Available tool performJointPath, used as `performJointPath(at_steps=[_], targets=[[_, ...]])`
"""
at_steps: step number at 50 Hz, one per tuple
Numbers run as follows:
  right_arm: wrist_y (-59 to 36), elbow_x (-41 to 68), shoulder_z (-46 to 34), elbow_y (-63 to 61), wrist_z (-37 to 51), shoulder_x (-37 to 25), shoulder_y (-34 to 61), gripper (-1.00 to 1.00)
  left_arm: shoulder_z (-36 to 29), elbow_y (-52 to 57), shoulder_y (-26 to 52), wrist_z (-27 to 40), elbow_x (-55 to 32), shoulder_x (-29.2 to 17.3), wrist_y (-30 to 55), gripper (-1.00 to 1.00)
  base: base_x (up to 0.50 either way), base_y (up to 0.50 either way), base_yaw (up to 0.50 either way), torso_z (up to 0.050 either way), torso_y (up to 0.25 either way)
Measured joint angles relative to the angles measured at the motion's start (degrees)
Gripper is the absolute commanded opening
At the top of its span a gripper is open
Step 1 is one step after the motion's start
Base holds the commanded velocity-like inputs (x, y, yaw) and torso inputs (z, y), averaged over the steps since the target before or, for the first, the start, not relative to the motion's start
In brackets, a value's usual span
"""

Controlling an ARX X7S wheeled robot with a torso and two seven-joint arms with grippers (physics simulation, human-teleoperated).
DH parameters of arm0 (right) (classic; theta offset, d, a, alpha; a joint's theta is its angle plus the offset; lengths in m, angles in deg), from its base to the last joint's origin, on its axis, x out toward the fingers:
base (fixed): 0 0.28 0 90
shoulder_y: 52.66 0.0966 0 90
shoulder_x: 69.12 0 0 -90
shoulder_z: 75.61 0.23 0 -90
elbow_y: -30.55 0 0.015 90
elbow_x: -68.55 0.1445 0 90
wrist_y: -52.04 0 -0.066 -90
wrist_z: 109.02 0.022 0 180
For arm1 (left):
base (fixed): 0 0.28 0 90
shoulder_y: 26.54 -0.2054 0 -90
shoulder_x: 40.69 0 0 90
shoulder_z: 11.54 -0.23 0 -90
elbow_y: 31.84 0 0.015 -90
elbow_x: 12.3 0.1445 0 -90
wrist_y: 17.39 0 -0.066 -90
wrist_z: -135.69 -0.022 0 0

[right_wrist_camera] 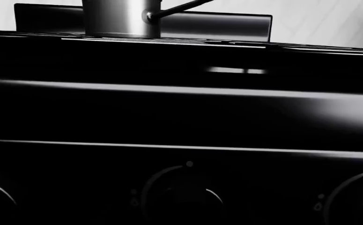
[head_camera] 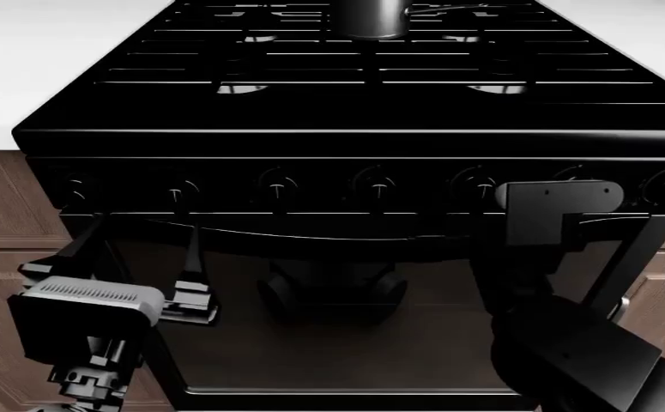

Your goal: Frozen meat rests on a plate on the counter. Retrieve the meat and place it in a pot on a burner. Then turn the burner on.

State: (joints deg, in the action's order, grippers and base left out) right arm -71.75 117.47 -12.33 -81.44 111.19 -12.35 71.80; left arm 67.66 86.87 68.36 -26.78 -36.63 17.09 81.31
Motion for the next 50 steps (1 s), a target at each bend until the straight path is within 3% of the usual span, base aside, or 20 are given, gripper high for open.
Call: performJointPath(at_steps=[4, 5, 50], targets=[[0.04, 0.05, 0.04, -0.18, 0.13, -0.04, -0.10, 1.00, -0.08, -0.08, 0.02, 0.00, 0.02, 0.02, -0.04, 1.00, 0.00, 0.00, 0.00, 0.000, 0.000], [0.06, 0.05, 0.05, -0.21, 0.15, -0.04, -0.12, -1.00, -0.10, -0.11, 0.03, 0.00, 0.03, 0.02, -0.04, 1.00, 0.00, 0.00, 0.00, 0.000, 0.000], [-0.45, 0.77, 0.00, -0.54, 1.72, -1.52, 0.25, -1.00, -0.69, -0.82, 0.30, 0.09, -0.12, 0.02, -0.13, 1.00, 0.00, 0.00, 0.00, 0.000, 0.002]])
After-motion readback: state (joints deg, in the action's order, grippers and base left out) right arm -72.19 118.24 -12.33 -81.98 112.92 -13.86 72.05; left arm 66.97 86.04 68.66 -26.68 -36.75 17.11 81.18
